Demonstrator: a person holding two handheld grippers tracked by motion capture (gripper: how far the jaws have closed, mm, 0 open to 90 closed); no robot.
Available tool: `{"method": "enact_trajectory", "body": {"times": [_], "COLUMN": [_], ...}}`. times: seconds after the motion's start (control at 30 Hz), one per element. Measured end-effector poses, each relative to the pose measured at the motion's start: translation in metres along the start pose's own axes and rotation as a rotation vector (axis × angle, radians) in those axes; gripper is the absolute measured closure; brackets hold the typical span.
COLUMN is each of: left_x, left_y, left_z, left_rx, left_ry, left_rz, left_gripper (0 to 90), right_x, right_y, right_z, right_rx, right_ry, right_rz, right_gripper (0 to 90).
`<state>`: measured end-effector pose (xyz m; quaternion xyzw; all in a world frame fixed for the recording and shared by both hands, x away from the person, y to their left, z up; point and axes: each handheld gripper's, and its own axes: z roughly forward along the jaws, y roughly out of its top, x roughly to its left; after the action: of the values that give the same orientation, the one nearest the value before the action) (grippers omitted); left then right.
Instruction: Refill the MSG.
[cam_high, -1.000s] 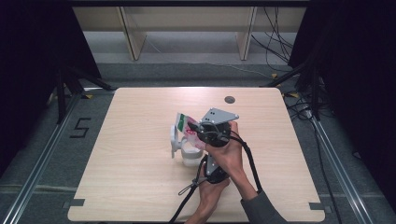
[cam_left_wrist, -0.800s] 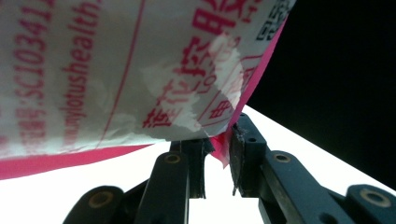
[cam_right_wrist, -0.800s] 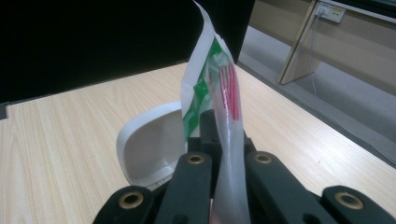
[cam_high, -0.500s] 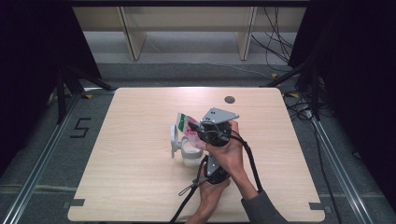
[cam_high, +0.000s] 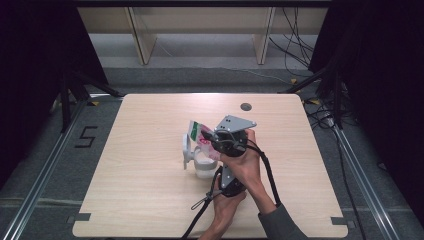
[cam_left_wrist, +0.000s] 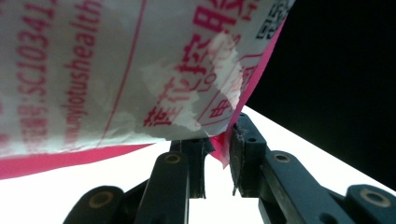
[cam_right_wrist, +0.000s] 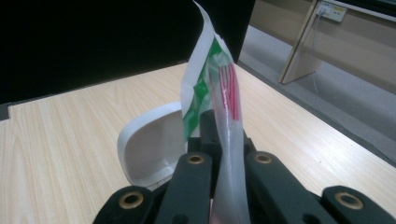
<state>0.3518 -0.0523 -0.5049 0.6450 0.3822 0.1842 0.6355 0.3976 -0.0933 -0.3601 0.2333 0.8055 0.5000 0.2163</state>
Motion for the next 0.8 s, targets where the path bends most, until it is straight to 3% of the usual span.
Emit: {"method": "enact_trajectory", "body": {"times": [0.03, 0.23, 0.5, 0.6, 0.7, 0.8], "left_x": [0.0007, 0.0008, 0.0009, 0.0009, 0.0009, 0.001], "left_y": [-0.0003, 0.0003, 0.0002, 0.0001, -0.0002, 0.0004], "left_z": [-0.0003, -0.001, 0.0002, -0.0002, -0.0001, -0.0001], "left_rx": [0.01, 0.006, 0.003, 0.005, 0.002, 0.001], "left_ry": [0.003, 0.002, 0.004, 0.008, 0.008, 0.008], "left_rz": [-0.001, 0.002, -0.005, -0.001, -0.006, -0.004], "left_gripper": [76.8, 76.9, 76.9, 76.9, 76.9, 77.0], "right_x": [0.0005, 0.0001, 0.0018, 0.0014, 0.0014, 0.0021], "right_y": [-0.0005, 0.0002, -0.0005, -0.0006, -0.001, -0.0003], "right_z": [0.0005, -0.0002, 0.0013, 0.0017, 0.0017, 0.0011], "right_rx": [0.018, 0.009, 0.018, 0.006, 0.019, 0.006], "right_ry": [0.014, 0.005, 0.016, -0.002, 0.015, 0.002], "right_rz": [0.023, -0.004, 0.015, -0.004, 0.011, 0.0], "right_gripper": [90.0, 90.0, 90.0, 90.0, 90.0, 90.0]}}
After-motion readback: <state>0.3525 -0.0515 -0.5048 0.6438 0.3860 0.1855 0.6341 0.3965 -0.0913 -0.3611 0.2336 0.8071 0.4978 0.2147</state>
